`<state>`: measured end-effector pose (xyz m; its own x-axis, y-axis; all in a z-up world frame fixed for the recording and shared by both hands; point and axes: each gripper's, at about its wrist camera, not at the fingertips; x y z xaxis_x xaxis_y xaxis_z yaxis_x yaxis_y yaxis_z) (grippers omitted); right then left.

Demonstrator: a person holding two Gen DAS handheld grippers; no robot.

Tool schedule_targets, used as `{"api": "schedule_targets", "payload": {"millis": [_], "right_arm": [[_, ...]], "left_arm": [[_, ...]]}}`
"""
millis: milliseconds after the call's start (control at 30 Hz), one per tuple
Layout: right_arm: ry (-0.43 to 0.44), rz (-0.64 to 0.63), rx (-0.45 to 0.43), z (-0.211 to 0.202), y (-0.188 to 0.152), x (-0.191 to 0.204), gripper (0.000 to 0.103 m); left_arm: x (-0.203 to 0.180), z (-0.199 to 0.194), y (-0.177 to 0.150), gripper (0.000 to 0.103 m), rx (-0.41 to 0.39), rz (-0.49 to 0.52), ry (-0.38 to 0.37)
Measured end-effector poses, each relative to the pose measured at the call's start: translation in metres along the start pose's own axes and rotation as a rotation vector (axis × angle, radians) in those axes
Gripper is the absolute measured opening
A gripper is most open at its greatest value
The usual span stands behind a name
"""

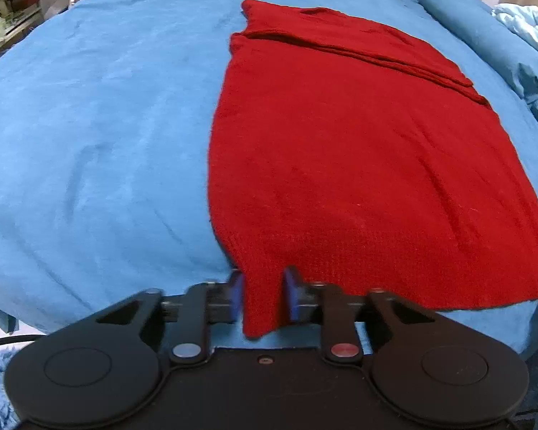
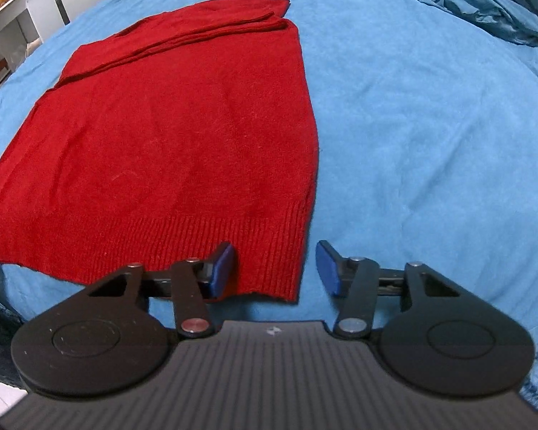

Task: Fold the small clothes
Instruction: 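Grasp the sweater hem with both grippers, then lift the hem with both grippers and fold it toward the collar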

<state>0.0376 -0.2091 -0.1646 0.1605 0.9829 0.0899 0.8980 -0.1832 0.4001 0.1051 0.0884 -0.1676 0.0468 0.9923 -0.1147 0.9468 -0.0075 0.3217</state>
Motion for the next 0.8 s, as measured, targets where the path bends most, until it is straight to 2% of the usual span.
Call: {"api": "schedule_targets", "payload": {"millis": [100, 267, 800], "right_arm": [[0.023, 0.001, 0.006, 0.0, 0.001, 0.0, 0.043], [0.039, -0.005, 0.006, -0.001, 0.001, 0.001, 0.028], [0.074, 0.082, -0.002, -0.006, 0.004, -0.005, 0.022]], "left_arm": [[-0.001, 0.0, -0.001, 0.009, 0.0, -0.001, -0.003], [-0.001, -0.002, 0.0, 0.007, -0.004, -0.006, -0.009], [-0.005, -0.014, 0.003, 0.006, -0.025, -0.003, -0.039]]}}
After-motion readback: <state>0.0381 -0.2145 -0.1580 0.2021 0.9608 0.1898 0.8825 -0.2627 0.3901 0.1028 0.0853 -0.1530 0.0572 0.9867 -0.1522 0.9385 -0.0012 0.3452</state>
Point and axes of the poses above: each gripper's, at about its wrist camera, not at the fingertips, and z roughly the way its jaws point, x to its left, y to its top, and after that the axes turned 11 degrees about x, right-handed
